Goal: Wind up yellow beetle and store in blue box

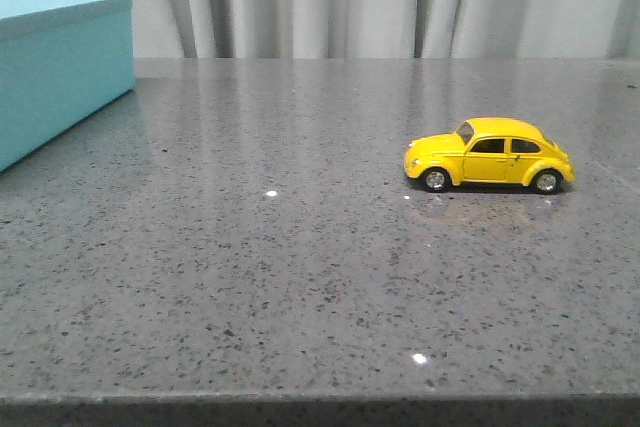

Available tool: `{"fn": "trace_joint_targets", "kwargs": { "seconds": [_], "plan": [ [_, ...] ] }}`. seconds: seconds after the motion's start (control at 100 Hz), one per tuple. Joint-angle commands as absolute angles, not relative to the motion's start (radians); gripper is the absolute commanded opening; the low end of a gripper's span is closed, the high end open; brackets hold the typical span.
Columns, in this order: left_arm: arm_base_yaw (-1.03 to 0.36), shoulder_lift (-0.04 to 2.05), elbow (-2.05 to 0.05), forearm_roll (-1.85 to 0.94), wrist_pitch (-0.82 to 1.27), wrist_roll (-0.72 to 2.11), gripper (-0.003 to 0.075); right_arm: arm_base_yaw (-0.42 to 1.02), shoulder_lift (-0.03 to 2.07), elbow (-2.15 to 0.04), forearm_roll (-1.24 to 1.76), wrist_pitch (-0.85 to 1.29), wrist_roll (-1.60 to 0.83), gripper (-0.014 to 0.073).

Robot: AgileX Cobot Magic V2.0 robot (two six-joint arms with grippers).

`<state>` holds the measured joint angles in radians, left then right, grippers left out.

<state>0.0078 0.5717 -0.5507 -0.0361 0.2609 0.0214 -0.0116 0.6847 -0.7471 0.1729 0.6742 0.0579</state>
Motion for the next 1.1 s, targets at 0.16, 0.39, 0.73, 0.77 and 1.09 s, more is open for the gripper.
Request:
{"fn": "trace_joint_targets", "kwargs": {
  "seconds": [0.16, 0.39, 0.73, 0.77, 1.09],
  "plan": [
    [0.005, 0.579, -0.586, -0.038, 0.172, 0.014, 0.0302, 0.083, 0.911, -0.963, 0.229, 0.798, 0.059, 0.0451],
    [0.005, 0.579, -0.586, -0.038, 0.172, 0.014, 0.0302, 0.21, 1.112, -1.114, 0.204, 0.9, 0.165, 0.0447],
    [0.005, 0.579, -0.586, -0.038, 0.172, 0.014, 0.0302, 0.421, 1.37, -1.294, -0.05, 0.995, 0.498, 0.0447],
    [0.005, 0.579, -0.586, -0.038, 0.172, 0.014, 0.0302, 0.435, 1.394, -1.306, -0.05, 0.994, 0.514, 0.0447],
    [0.005, 0.579, -0.586, -0.038, 0.172, 0.014, 0.0302, 0.464, 1.506, -1.35, -0.012, 0.984, 0.574, 0.0447]
  ]
}}
